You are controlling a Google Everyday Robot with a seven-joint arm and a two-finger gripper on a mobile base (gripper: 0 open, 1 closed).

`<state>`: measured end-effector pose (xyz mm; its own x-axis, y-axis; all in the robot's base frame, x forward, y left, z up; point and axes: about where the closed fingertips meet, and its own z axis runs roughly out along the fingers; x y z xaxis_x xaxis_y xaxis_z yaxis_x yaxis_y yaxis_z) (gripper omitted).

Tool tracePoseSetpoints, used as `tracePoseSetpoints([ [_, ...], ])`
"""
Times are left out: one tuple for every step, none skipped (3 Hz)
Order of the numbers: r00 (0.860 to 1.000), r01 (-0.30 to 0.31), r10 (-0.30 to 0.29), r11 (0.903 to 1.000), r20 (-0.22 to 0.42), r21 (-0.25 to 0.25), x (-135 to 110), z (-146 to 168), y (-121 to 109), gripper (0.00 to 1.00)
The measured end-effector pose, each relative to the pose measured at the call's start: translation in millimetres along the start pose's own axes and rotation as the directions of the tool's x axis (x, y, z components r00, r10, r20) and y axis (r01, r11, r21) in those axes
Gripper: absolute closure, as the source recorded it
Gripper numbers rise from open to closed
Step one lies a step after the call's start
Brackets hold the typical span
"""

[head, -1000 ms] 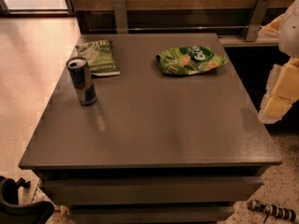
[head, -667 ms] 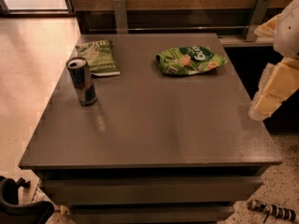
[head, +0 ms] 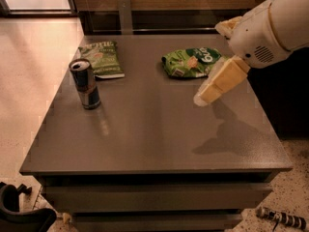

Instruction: Pick redbull can

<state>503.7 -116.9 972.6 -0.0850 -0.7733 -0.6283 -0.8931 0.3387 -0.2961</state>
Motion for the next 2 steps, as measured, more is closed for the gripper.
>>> tracePoseSetpoints([
  [0.966,-0.001,0.003,1.0000,0.257,-0.007,-52,45,-4,0.00],
  [0.879,-0.037,0.034,0.9993,0.475,-0.003,-103,76,-9,0.00],
])
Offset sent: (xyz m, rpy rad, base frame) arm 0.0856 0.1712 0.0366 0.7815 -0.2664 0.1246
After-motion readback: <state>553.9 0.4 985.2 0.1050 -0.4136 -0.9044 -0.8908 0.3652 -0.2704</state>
